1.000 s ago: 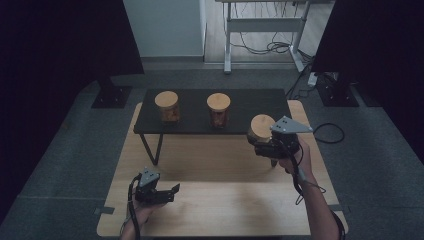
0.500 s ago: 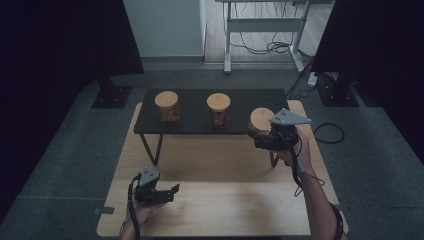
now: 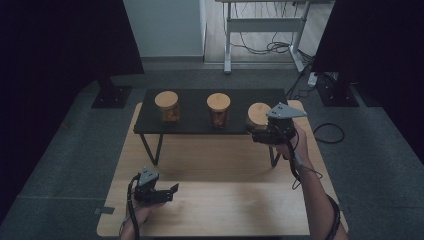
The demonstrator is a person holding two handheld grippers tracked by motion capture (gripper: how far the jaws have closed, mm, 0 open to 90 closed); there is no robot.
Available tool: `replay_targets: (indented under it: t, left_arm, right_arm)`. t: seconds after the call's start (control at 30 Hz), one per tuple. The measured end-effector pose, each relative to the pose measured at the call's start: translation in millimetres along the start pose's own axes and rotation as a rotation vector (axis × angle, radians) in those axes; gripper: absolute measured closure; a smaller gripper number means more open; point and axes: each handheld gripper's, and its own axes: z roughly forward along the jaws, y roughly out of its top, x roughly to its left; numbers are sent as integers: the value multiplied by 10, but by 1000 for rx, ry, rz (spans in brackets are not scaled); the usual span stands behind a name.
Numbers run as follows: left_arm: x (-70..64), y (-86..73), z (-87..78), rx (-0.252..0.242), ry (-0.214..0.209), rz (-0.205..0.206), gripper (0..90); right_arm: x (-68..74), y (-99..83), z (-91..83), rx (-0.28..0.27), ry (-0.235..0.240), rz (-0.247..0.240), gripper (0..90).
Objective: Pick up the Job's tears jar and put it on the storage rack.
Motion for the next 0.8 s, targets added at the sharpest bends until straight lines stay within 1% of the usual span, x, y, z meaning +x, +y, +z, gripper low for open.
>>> replay_targets:
  t: [0.3,0.4,0.57,0.8]
  left_arm:
    - [8,1,-5,2,4,-1,101]
    - [12,-1,-2,3,4,-2,101]
    - [19,-3,-9,2,6,-3,101]
    - [32,-7,-13,3,9,-8,101]
  right_arm:
    - [-46,48,73,6,-1,1,244]
    - [-54,62,107,5,-14,4,245]
    - [-99,88,156,9,-10,7,244]
    - [-118,108,237,15,-7,5,244]
